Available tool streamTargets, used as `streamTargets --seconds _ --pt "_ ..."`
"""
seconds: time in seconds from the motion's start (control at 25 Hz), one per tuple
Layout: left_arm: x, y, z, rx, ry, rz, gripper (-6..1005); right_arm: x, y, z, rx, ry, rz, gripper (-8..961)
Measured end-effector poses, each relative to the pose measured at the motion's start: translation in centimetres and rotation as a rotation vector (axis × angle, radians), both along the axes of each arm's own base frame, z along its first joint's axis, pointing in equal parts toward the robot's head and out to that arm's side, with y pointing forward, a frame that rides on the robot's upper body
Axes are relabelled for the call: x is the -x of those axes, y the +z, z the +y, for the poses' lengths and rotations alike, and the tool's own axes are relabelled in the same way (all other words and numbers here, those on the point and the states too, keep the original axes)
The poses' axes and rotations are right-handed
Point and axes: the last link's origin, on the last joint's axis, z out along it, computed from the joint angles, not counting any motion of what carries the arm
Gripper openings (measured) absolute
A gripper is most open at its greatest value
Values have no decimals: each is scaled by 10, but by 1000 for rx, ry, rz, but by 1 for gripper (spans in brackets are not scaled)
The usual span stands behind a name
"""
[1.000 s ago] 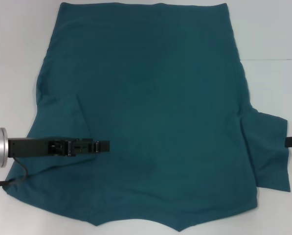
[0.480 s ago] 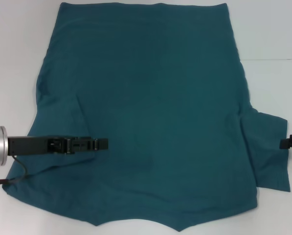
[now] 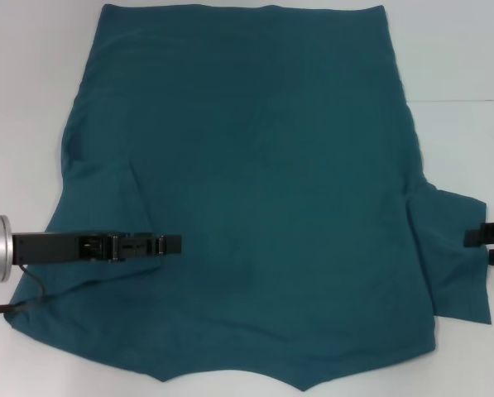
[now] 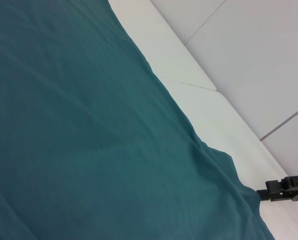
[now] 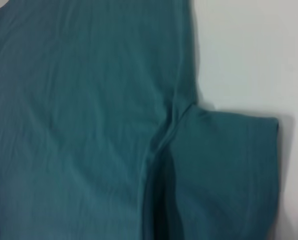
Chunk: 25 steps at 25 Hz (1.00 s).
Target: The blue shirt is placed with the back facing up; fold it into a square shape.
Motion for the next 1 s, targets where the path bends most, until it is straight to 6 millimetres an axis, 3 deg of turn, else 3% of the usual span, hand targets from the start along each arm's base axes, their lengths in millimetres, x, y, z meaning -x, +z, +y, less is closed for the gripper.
streamTargets --seconds 1.0 --pt "1 0 0 -4 4 2 793 4 -12 5 6 2 -13 700"
